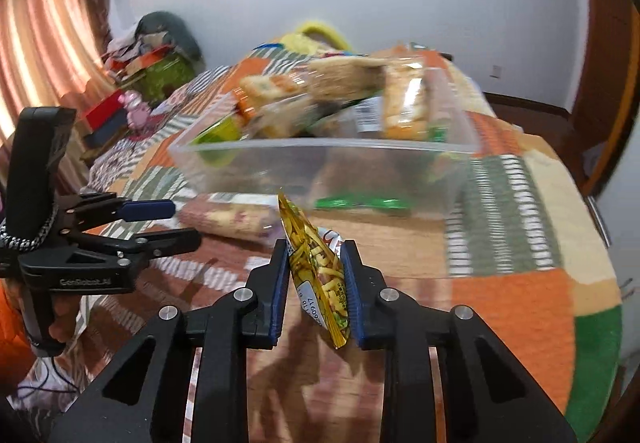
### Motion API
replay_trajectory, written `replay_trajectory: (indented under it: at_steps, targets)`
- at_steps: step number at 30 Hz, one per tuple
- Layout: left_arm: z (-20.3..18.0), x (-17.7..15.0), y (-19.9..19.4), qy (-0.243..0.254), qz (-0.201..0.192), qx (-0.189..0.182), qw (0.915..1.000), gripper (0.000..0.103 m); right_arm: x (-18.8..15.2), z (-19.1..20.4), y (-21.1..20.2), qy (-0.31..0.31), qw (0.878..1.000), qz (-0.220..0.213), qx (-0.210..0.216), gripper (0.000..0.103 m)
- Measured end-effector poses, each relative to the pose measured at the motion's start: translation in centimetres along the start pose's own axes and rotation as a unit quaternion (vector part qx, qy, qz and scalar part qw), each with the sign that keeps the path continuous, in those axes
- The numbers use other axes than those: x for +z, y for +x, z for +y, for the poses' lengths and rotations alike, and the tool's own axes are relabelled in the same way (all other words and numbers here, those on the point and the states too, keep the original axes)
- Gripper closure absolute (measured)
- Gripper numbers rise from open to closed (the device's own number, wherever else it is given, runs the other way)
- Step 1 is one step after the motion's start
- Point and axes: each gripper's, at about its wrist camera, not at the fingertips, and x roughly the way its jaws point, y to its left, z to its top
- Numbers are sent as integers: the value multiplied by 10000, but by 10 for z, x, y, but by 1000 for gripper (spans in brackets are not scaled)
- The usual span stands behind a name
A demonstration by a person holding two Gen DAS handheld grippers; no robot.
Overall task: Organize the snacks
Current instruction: 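Grasp the yellow chip bag with the right tool while the left grasps the long wafer pack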
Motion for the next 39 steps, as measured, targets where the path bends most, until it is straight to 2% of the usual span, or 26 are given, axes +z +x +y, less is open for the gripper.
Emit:
replay_trajectory:
  at_steps: [4, 7, 9, 12, 15, 20, 26, 28, 30, 33, 39]
  targets:
    - [-9, 12, 10, 90, 50, -214, 9997, 42, 0, -10, -2, 166, 9998, 10, -80, 80]
    - [-16, 18, 21, 245, 74, -117, 9996, 41, -2, -12, 1, 224, 9997, 97, -65, 78]
    - [-20, 22, 29, 336, 109, -98, 9993, 34, -3, -12, 2, 221, 9997, 122, -63, 77]
    - [-24, 27, 35, 374, 172, -141, 9991, 26, -7, -8, 5, 145, 9996, 239, -15, 69]
    - [-29, 29, 40, 523, 232, -49, 9984, 23, -11, -10, 3, 141, 9996, 240, 24, 59]
    - [-32, 25, 40, 667, 330, -56, 9972, 23, -13, -13, 0, 244, 9994, 229, 103, 54]
    - [-28, 12, 22, 450, 407, -221, 9979, 23, -17, -21, -4, 306, 9991, 277, 74, 50]
    - [-23, 13, 15, 350, 381, -338, 9981, 23, -18, -20, -6, 321, 9990, 283, 91, 48]
    - [-18, 19, 10, 310, 187, -258, 9990, 23, -20, -21, -9, 321, 9991, 261, 100, 44]
    - [-14, 29, 15, 384, 145, -134, 9991, 23, -21, -22, -12, 328, 9992, 218, 105, 41]
    - [-14, 22, 43, 387, 527, -267, 9975, 22, -19, -24, -15, 359, 9991, 191, 99, 36]
